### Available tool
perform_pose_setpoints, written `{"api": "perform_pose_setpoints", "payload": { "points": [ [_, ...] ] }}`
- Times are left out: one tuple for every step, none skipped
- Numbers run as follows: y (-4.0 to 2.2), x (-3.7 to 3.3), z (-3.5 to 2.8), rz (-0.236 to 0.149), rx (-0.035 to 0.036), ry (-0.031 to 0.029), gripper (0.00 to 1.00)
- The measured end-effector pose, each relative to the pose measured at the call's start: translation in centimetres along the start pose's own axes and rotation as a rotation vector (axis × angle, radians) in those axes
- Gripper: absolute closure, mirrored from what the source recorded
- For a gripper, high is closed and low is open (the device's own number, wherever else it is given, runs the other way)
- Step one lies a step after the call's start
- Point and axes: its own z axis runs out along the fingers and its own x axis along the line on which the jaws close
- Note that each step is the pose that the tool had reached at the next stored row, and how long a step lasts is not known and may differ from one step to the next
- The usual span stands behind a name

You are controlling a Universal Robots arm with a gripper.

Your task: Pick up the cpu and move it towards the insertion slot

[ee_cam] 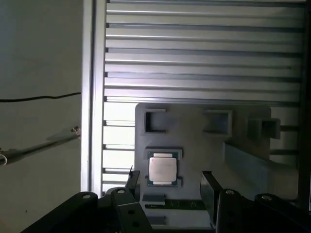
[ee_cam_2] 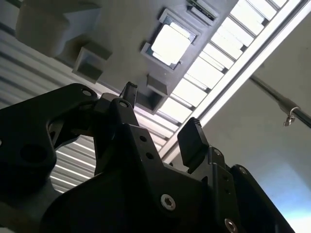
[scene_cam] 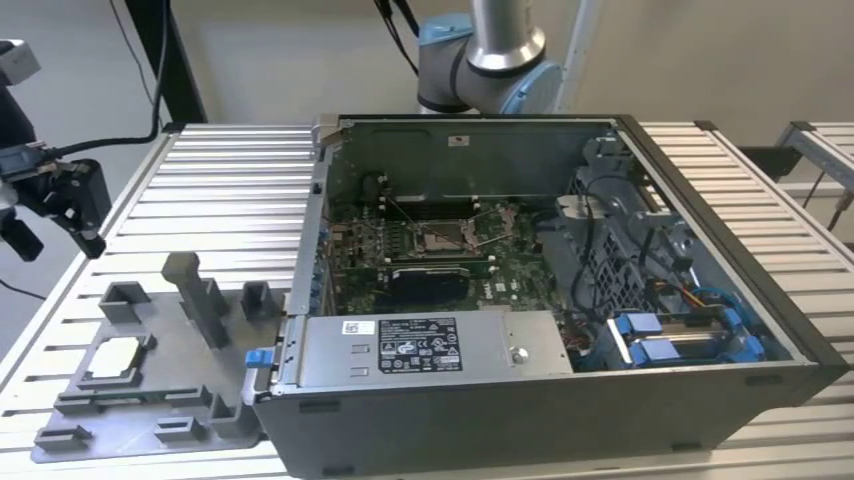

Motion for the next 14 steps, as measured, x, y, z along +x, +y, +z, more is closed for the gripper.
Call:
{"api": "perform_pose_setpoints", "payload": {
  "points": [
    [0.0,0.0,0.14,0.0,0.0,0.0,0.0],
    [-0.01,0.0,0.28,0.0,0.0,-0.0001,0.0],
    [-0.02,0.0,0.42,0.0,0.0,-0.0001,0.0],
    [-0.02,-0.01,0.57,0.0,0.0002,-0.0001,0.0],
    [-0.03,-0.01,0.72,0.0,0.0007,0.0,0.0],
    [-0.03,0.0,0.9,0.0,0.0011,0.0001,0.0],
    [-0.04,0.0,1.07,0.0,0.0012,0.0,0.0],
    [-0.05,0.0,1.27,0.0,0.0012,-0.0001,0.0],
    [-0.08,0.01,1.44,0.0,0.0012,0.0,0.0],
    [-0.11,0.0,1.61,0.0,0.0012,0.0,0.0],
    [-0.16,0.0,1.8,0.0,0.0012,0.0,0.0],
    [-0.22,0.0,1.99,0.0,0.0012,0.0,0.0],
    [-0.28,0.0,2.17,0.0,0.0012,0.0,0.0],
    [-0.38,0.0,2.33,0.0,0.0013,0.0001,0.0]
  ]
}}
